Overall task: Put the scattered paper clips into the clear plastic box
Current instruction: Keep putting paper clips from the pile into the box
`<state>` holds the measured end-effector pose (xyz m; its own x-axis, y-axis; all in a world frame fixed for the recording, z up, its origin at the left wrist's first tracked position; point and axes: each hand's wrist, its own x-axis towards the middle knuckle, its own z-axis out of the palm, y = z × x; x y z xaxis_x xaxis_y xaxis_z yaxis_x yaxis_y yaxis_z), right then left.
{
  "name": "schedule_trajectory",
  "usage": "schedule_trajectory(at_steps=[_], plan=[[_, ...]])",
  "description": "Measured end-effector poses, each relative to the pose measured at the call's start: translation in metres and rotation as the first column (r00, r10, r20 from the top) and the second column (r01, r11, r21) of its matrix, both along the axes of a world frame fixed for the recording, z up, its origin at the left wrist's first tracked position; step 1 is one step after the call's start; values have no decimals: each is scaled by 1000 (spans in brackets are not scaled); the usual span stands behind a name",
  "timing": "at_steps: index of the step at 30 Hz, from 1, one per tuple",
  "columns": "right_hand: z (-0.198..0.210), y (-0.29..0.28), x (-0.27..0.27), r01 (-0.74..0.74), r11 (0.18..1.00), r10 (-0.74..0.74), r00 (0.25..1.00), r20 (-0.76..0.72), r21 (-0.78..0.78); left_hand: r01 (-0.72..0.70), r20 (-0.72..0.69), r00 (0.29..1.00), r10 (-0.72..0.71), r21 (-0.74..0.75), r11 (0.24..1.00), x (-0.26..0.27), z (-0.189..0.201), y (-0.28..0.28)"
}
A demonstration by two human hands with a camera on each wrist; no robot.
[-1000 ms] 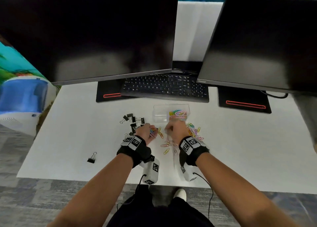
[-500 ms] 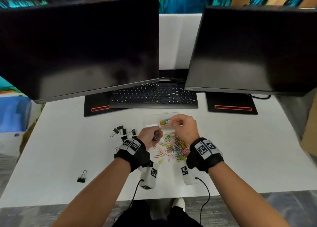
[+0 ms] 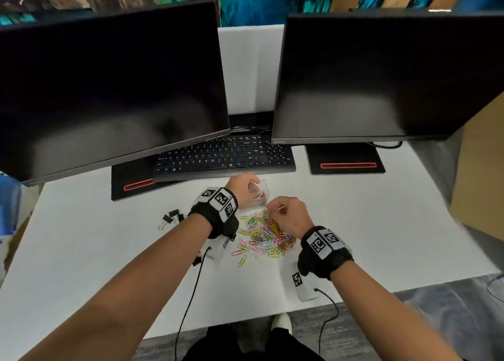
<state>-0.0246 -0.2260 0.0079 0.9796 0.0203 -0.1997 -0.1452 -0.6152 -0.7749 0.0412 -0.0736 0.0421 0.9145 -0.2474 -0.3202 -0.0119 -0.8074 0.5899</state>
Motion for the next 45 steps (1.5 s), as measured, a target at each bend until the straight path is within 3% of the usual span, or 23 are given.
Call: schedule_trajectory(at_steps=[7, 18, 23, 28, 34, 40, 43, 45], plan=[[2, -4, 1, 11, 1000, -11, 999, -41, 14, 97, 193, 977, -91, -23, 995, -1, -11, -1], [-3, -6, 4, -1, 1000, 2, 999, -46, 16, 8, 153, 988, 24, -205, 979, 5, -22, 1], [-6, -9, 7, -10, 1000, 11, 999, -35, 13, -19, 234, 970, 62, -180, 984, -1, -21, 8], [-14, -22, 7, 1, 998, -4, 999, -49, -62, 98, 262, 962, -75, -77, 992, -24, -35, 9], [-42, -45, 6, 6, 966, -34, 994, -103, -259, -19, 370, 923, 107, -233, 972, -61, -61, 8], [-54, -17, -2, -135, 939, 101, 987, -122, -316, -9, 311, 947, 74, -205, 979, -88, -83, -2], [-50, -5, -5, -239, 938, 211, 968, -134, -251, 28, 189, 982, -2, -131, 991, -93, -87, -6], [-44, -9, -3, -217, 955, 195, 973, -121, -204, 44, 149, 988, -30, -94, 995, -94, -88, -8]])
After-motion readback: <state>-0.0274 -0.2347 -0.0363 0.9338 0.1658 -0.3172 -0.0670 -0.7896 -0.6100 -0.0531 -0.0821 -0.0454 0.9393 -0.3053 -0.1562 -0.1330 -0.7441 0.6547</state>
